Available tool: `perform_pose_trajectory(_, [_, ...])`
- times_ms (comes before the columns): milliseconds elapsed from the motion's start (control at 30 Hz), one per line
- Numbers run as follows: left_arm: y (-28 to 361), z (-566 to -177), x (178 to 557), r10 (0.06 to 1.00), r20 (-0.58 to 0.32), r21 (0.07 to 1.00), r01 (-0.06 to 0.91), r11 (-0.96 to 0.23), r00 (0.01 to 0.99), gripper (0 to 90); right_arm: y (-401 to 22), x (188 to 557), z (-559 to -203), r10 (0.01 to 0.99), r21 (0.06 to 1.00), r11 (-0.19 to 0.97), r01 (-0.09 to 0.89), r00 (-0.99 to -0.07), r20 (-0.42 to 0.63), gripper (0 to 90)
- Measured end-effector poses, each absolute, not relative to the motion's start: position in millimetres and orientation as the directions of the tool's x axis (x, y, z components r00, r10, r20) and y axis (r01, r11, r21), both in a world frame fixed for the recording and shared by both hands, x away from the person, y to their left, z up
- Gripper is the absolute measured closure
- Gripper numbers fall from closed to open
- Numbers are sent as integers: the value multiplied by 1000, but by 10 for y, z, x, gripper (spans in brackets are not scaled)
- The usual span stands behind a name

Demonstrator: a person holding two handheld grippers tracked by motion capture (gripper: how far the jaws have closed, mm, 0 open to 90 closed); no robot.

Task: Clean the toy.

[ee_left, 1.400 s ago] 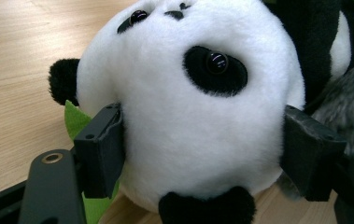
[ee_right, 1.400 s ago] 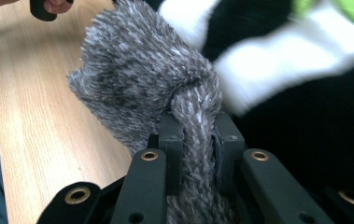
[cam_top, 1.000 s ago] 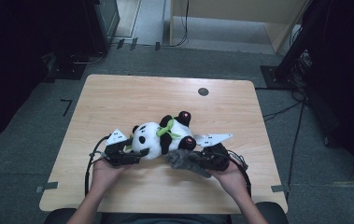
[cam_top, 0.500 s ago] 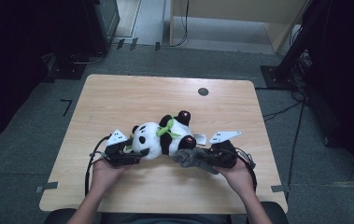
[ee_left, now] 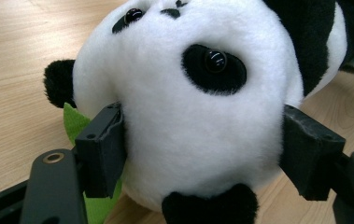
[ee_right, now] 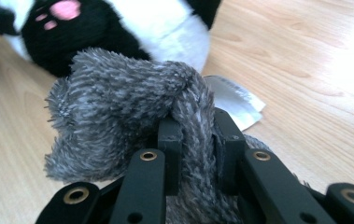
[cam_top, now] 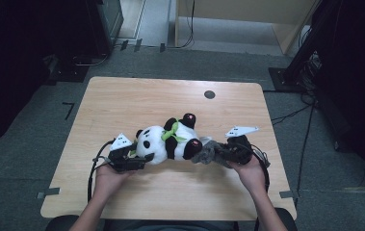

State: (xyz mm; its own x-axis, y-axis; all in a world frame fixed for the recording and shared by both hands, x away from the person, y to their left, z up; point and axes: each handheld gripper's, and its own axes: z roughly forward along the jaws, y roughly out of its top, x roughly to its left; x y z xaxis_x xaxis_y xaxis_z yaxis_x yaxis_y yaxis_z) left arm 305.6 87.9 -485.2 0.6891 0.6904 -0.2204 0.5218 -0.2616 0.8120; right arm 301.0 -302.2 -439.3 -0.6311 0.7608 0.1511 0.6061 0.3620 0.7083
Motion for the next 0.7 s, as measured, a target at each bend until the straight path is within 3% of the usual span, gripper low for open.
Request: perform_pose_trajectory(700, [879,-4854,3050,690,-207,817,511,-268,693,248,-3257,3404,-4387,811,738,228,635,-543,217,781])
